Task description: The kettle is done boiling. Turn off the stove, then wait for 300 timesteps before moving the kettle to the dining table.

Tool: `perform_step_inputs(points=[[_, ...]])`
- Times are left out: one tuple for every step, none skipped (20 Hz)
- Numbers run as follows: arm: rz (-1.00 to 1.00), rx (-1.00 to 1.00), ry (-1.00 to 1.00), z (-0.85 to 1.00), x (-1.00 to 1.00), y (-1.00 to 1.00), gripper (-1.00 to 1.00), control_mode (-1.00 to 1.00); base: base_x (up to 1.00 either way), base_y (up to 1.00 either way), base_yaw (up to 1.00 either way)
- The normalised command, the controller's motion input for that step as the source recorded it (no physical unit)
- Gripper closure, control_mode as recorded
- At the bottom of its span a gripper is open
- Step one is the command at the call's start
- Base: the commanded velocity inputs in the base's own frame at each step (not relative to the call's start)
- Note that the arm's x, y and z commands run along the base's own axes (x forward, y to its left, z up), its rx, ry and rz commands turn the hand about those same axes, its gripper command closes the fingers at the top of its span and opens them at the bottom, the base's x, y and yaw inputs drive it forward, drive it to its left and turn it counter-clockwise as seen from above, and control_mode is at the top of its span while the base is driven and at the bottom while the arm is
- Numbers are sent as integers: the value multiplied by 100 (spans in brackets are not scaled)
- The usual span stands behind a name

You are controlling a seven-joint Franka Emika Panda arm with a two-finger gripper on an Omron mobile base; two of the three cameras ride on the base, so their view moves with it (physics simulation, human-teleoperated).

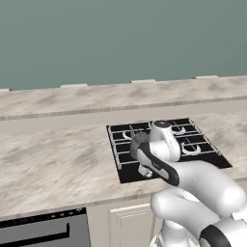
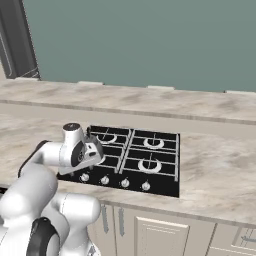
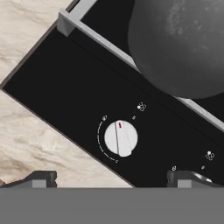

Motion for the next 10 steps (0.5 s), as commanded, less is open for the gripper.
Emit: perform_step_inputs(points=[[0,0,0,-24,0,-2,-100,-100,0,0,0],[0,0,0,-23,0,0,-100,-100,0,0,0],[0,0,0,-25,0,0,-100,-100,0,0,0],[0,0,0,-28,0,0,-100,-100,0,0,0],[0,0,0,-23,0,0,-100,-100,0,0,0],[0,0,0,-24,0,0,-100,-100,0,0,0],[0,0,0,-17,0,0,-100,-100,0,0,0],[0,0,0,-20,0,0,-100,-100,0,0,0],[0,0,0,-21,0,0,-100,-100,0,0,0],[0,0,0,-20,0,0,-100,-100,0,0,0]])
